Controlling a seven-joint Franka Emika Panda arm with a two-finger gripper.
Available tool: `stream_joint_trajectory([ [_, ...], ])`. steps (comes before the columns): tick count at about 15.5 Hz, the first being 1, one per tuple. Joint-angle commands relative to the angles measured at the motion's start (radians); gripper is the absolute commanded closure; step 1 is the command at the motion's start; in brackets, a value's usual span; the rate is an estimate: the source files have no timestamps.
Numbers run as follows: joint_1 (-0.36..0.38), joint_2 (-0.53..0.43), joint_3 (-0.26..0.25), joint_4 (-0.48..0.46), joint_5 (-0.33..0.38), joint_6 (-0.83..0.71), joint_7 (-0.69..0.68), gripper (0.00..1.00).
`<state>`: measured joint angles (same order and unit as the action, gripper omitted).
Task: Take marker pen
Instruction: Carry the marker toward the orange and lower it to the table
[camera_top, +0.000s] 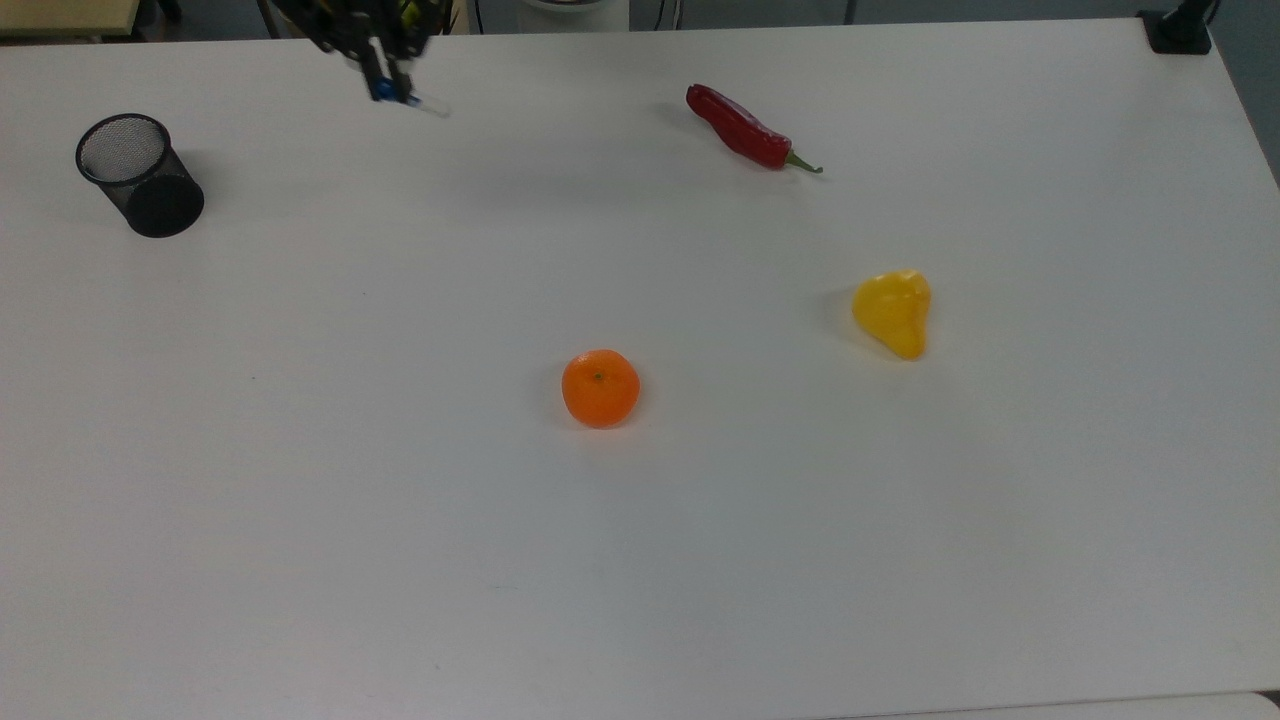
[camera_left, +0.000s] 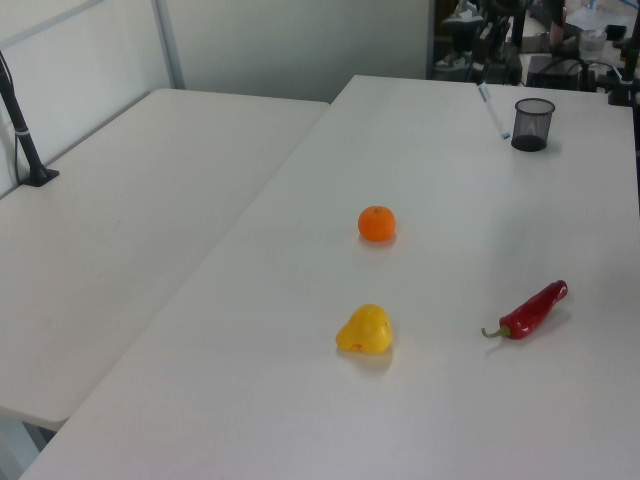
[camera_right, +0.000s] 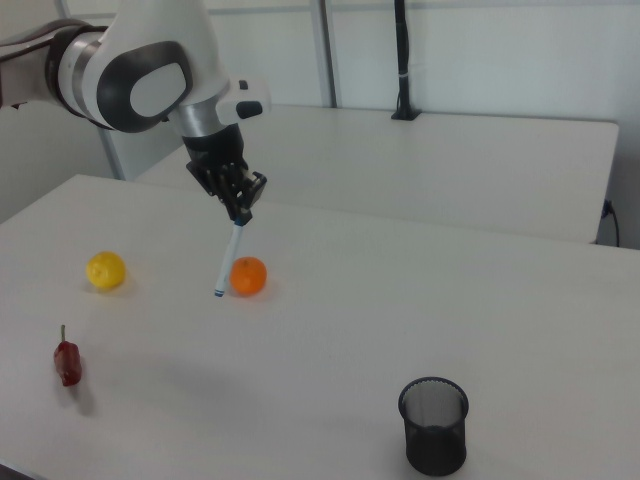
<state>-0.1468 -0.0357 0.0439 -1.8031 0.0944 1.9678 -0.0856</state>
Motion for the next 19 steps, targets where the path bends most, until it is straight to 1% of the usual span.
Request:
stream_joint_trajectory([
  [1, 0.074, 0.057, 0.016, -0.002, 0.022, -0.007, 0.076, 1.00],
  [4, 0.128, 0.120, 0.027, -0.001, 0.022, 0.006, 0.119, 1.00],
  [7, 0.133, 0.167, 0.070, -0.004, 0.018, 0.012, 0.121, 0.99],
  [11, 0.167, 0.246, 0.073, -0.005, 0.015, 0.112, 0.138, 0.98],
  [14, 0.194, 0.296, 0.073, -0.005, -0.004, 0.176, 0.173, 0.97],
  [18, 0.213, 0.358, 0.073, -0.007, -0.015, 0.241, 0.178, 0.97],
  [19, 0.216, 0.368, 0.073, -0.007, -0.016, 0.258, 0.178, 0.95],
])
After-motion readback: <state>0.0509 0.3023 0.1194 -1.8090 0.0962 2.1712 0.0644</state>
